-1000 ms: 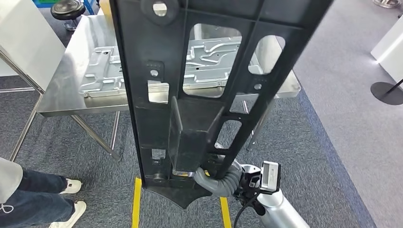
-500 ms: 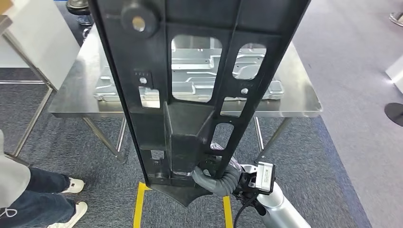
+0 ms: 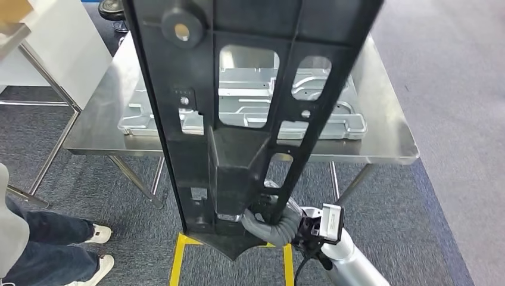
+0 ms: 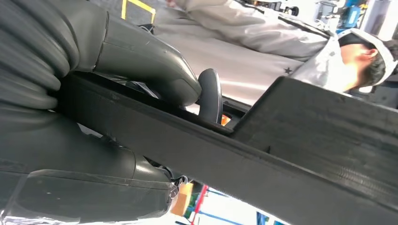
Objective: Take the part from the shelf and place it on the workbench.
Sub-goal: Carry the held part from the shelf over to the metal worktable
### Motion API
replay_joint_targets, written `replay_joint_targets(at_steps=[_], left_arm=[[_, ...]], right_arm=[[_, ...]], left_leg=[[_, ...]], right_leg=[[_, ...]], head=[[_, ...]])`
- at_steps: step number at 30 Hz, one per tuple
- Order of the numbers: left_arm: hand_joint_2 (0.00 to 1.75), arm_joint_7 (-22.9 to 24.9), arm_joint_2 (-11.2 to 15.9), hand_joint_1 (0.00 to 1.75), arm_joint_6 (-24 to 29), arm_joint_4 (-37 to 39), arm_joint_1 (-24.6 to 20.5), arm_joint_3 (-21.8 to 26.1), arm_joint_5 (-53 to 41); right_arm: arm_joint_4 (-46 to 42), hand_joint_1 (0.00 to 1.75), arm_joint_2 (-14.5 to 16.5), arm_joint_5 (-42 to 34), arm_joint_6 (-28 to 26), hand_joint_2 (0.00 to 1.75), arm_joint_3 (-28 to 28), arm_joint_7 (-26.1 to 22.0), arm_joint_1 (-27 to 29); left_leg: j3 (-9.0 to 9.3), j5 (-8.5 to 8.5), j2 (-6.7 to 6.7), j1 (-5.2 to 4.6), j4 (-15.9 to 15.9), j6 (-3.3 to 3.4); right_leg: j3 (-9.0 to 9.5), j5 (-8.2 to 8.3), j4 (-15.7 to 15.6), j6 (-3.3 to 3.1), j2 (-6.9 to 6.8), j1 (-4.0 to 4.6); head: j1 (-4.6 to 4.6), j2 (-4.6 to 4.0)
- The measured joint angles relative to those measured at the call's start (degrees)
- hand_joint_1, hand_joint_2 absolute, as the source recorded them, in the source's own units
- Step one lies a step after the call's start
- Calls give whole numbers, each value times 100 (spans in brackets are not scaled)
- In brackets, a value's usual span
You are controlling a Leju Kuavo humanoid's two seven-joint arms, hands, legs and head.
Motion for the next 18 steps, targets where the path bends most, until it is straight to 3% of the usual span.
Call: replay_joint_targets(at_steps=[1, 2, 3, 5, 7, 8, 12, 14, 16, 17, 18], left_arm=[[175, -2, 0, 0, 4, 0, 9, 9, 3], [175, -4, 1, 0, 7, 0, 23, 17, 5], [175, -7, 1, 0, 9, 0, 36, 22, 7], [175, -12, 1, 0, 13, 0, 52, 28, 8], [175, -20, 0, 0, 14, 0, 50, 36, 8], [175, -24, -1, 0, 14, 0, 46, 41, 8], [175, -40, -2, 0, 19, 0, 48, 58, 7], [175, -48, -2, 0, 25, 0, 46, 69, 5], [175, -53, -2, 0, 31, 0, 39, 90, 2], [175, -55, -2, 0, 33, 0, 40, 101, 1], [175, -57, -2, 0, 33, 0, 43, 109, -2]], right_arm=[[-1, 175, -4, 26, -19, 175, 0, -27, 31], [-1, 175, -9, 49, -32, 175, 1, -45, 64], [-3, 175, -12, 62, -39, 175, 1, -55, 89], [-9, 175, -15, 74, -47, 175, 2, -62, 112], [-14, 175, -17, 78, -49, 175, 2, -67, 115], [-16, 175, -19, 79, -50, 175, 2, -70, 117], [-48, 175, -26, 105, -81, 175, 6, -113, 125], [-76, 175, -30, 130, -113, 175, 7, -178, 136], [-83, 175, -32, 148, -116, 175, 8, -236, 169], [-84, 175, -33, 155, -114, 175, 9, -251, 189], [-89, 175, -33, 157, -112, 175, 11, -261, 201]], left_leg=[[-238, -74, 21, 15, 358, -17], [-407, -41, 35, 27, 548, -29], [-466, 115, 48, 37, 510, -34], [-292, 662, 86, 48, -161, -25], [-58, 969, 130, 24, -806, 9], [-5, 987, 144, 8, -954, 34], [77, 896, 113, 6, -1052, 168], [153, 861, 101, 15, -1091, 239], [215, 803, 86, -2, -1093, 283], [257, 769, 74, -13, -1092, 290], [312, 729, 59, -24, -1092, 291]], right_leg=[[40, -38, 0, -3, -9, -1], [89, -79, 0, 1, -15, -2], [149, -122, 0, 8, -17, -5], [286, -220, -1, 37, -17, -9], [367, -303, 4, 92, -15, 10], [375, -329, 2, 123, -16, 20], [373, -435, 77, 247, -40, 14], [96, -665, 633, 284, -32, 1], [-416, -902, 1448, 298, -23, 0], [-615, -903, 1693, 297, -21, -1], [-706, -773, 1707, 285, -20, 1]], head=[[1, 0], [-1, 1], [-1, 0], [-1, 0], [-4, 0], [-2, 0], [7, 0], [19, -1], [25, 0], [25, 0], [26, 0]])
